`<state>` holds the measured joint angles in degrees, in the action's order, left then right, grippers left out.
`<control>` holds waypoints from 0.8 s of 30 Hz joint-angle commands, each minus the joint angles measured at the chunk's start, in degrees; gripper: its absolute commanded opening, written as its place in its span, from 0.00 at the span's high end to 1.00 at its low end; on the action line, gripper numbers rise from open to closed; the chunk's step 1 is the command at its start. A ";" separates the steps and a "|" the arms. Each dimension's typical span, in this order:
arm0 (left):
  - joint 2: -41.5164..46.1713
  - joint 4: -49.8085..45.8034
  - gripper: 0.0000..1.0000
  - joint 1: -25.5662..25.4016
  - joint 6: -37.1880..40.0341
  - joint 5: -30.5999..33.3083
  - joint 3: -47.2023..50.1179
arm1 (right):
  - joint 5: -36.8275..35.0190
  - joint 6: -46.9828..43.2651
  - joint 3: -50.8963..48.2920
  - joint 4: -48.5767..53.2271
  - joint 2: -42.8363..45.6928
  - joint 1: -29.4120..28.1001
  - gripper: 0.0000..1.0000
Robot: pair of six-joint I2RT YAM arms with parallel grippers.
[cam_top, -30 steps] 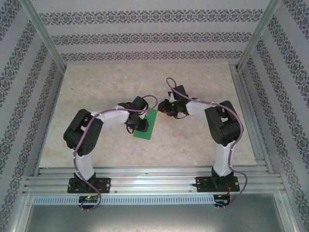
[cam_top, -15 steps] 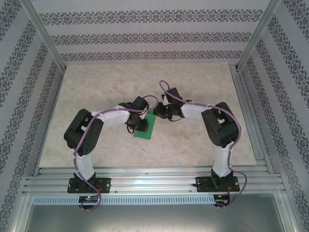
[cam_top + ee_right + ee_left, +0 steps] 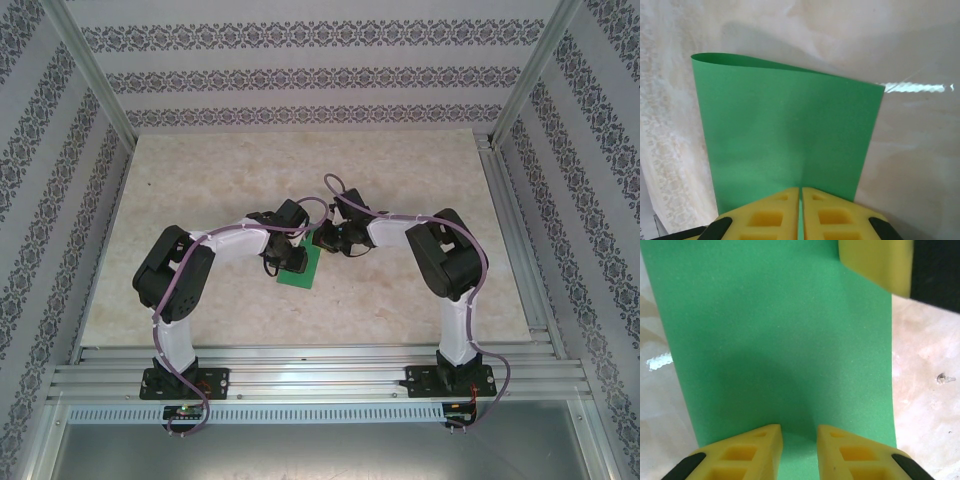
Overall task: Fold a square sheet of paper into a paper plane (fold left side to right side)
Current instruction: Hold the square sheet of paper at the center of the table.
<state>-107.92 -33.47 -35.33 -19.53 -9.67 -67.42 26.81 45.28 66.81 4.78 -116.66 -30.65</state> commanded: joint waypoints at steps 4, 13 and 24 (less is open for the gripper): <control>-2.13 -1.78 0.72 -0.93 0.56 0.33 0.86 | -4.33 -3.40 1.22 6.63 -2.45 -0.85 0.90; 2.25 0.17 0.67 -0.38 -1.42 -4.79 -0.08 | -6.60 -5.64 1.13 10.00 -2.95 -0.99 0.90; 4.59 6.37 0.71 4.24 -5.43 -11.90 -0.99 | -7.60 -6.52 2.45 11.87 -3.56 -1.59 0.91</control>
<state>-104.25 -31.18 -32.67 -22.85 -17.54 -67.42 23.81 40.47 69.54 10.22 -117.08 -31.51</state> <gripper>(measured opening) 0.291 0.095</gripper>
